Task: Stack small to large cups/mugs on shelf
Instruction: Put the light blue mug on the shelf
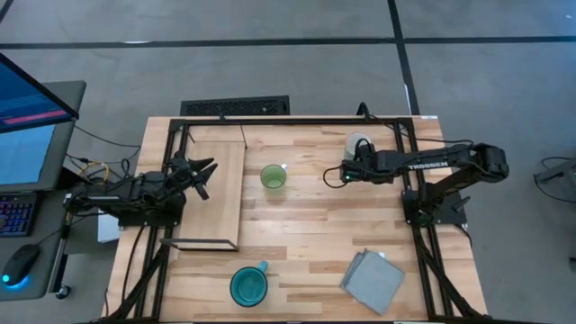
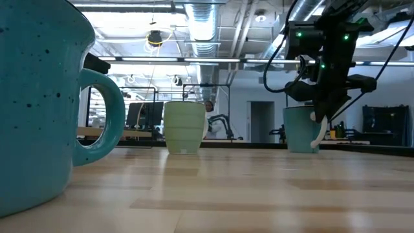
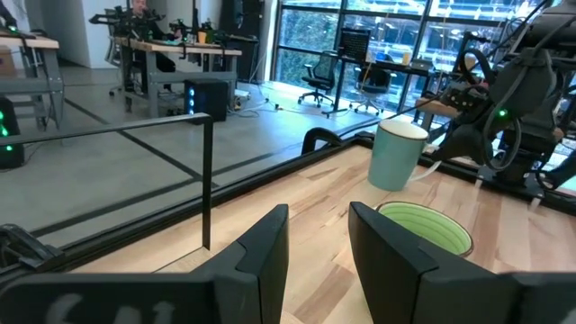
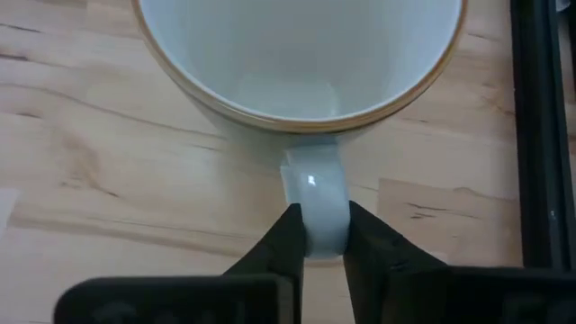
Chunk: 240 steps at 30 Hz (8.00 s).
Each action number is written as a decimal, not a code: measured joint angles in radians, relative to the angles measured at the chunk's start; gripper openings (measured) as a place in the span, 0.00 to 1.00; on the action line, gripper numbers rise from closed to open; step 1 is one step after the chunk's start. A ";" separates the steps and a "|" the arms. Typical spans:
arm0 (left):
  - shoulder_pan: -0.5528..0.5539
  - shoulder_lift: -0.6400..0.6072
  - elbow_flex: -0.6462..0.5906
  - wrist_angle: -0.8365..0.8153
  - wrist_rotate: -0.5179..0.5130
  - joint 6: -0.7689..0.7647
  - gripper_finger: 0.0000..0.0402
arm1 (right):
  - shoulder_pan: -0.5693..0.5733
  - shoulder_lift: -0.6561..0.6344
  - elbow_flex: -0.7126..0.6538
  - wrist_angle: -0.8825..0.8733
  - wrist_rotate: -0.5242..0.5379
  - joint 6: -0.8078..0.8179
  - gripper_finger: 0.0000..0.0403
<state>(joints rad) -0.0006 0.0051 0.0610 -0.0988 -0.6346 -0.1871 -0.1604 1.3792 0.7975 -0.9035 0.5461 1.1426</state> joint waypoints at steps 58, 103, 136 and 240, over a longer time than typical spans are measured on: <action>0.000 0.003 0.000 0.000 0.000 0.000 0.24 | 0.104 0.216 0.508 0.694 -0.253 -0.766 0.16; 0.000 0.008 -0.003 -0.004 0.631 -0.158 0.24 | 0.000 0.674 1.095 0.543 -0.392 -1.020 0.16; 0.000 0.008 0.001 -0.015 0.619 -0.156 0.24 | -0.020 0.838 1.098 0.730 -0.491 -0.966 0.16; 0.000 0.008 0.000 -0.024 0.593 -0.138 0.24 | -0.047 1.048 1.382 0.478 -0.573 -1.125 0.16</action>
<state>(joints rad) -0.0002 0.0132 0.0612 -0.1226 -0.0414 -0.3256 -0.2073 2.4271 2.1792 -0.4259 -0.0273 0.0177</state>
